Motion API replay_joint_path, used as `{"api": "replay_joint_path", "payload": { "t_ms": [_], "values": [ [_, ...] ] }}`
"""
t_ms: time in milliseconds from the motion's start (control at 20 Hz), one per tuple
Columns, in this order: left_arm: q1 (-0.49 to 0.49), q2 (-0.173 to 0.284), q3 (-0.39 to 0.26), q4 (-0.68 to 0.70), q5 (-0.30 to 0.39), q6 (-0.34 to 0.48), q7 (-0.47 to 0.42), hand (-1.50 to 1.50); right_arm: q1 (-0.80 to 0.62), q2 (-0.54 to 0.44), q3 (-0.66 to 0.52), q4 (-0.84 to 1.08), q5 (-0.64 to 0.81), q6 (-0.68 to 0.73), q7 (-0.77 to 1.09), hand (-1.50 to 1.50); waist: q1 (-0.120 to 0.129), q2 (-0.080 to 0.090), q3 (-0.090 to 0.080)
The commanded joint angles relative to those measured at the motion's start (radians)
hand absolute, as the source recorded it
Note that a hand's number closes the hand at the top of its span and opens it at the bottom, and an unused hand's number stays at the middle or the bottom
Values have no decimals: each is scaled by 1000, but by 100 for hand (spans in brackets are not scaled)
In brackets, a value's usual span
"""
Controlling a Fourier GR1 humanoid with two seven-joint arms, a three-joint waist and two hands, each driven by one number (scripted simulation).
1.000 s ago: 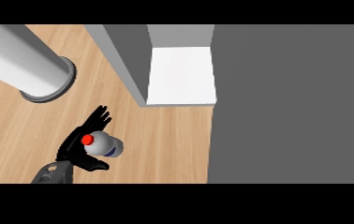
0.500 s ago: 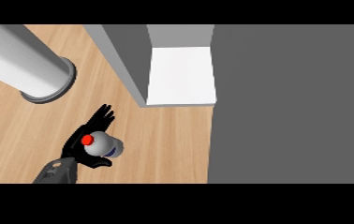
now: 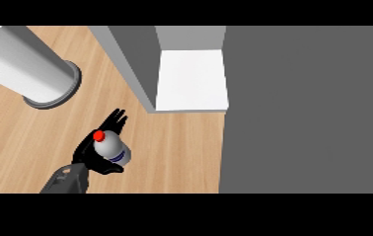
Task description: Pick up the bottled water, place it into the cabinet and close the cabinet
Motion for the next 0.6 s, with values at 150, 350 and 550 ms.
{"api": "replay_joint_path", "payload": {
  "t_ms": [150, 350, 550],
  "values": [
    [30, -88, -85, -16, -53, -84, -109, 150, -7, 24, 23, 65, 37, 7, -55, -150, -5, 5, -9],
    [30, -52, -84, 1, -45, -125, -143, 150, -3, -23, -35, 41, -24, 23, -13, -150, -5, 8, -10],
    [18, -78, -84, -28, -10, -128, -75, 150, -92, -1, -35, 52, -10, -28, 36, -150, 10, 5, -9]
  ]
}}
